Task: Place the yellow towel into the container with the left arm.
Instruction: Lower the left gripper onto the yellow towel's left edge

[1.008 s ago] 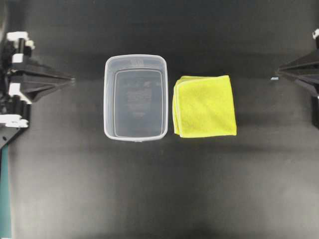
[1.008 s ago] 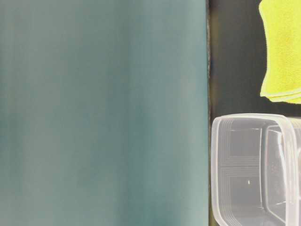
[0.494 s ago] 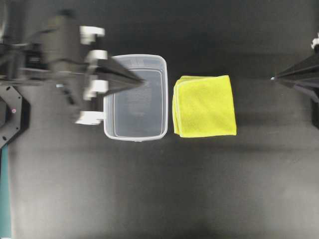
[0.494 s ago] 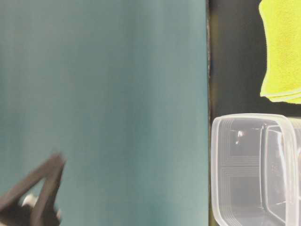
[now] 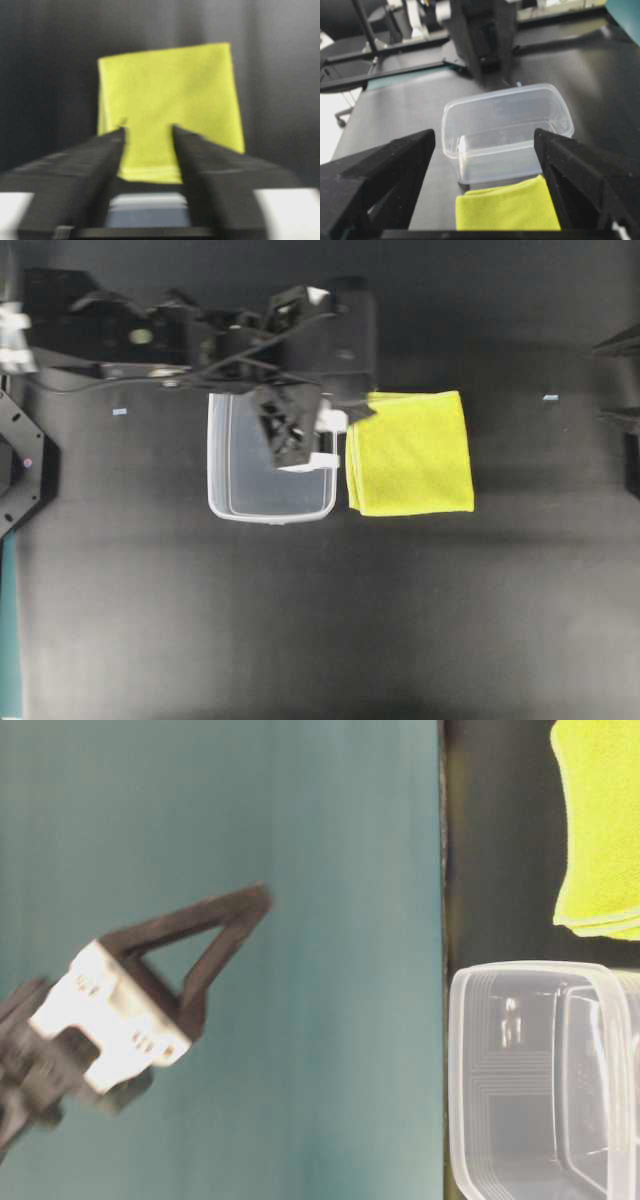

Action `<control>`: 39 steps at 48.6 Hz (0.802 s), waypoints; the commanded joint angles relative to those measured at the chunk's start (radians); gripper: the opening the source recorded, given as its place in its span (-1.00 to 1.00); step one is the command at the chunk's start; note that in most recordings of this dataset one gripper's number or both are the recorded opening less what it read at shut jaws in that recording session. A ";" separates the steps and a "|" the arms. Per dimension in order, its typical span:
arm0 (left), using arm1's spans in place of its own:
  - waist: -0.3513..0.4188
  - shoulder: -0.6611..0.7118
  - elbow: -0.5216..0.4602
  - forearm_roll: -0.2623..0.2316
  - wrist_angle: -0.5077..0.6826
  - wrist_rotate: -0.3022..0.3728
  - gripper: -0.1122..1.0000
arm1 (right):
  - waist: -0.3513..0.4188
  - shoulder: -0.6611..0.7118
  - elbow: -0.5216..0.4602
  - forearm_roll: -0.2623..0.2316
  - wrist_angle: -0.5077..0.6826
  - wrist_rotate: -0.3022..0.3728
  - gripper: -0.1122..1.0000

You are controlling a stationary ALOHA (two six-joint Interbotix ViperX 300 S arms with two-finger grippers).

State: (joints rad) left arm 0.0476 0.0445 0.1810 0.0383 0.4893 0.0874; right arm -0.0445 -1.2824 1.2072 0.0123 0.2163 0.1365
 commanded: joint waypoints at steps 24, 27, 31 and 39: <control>0.012 0.474 -0.301 0.003 0.121 0.002 0.82 | -0.003 -0.058 -0.009 0.003 0.025 0.006 0.58; 0.008 0.499 -0.305 0.003 0.120 0.005 0.82 | -0.003 -0.058 -0.009 0.003 0.025 0.006 0.58; 0.002 0.525 -0.308 0.003 0.120 0.005 0.82 | -0.003 -0.060 -0.009 0.005 0.025 0.006 0.58; -0.005 0.554 -0.301 0.003 0.114 -0.003 0.81 | -0.003 -0.060 -0.011 0.005 0.023 0.008 0.58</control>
State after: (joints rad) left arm 0.0522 0.5875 -0.1197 0.0383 0.6121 0.0874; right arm -0.0460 -1.3484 1.2088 0.0123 0.2454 0.1427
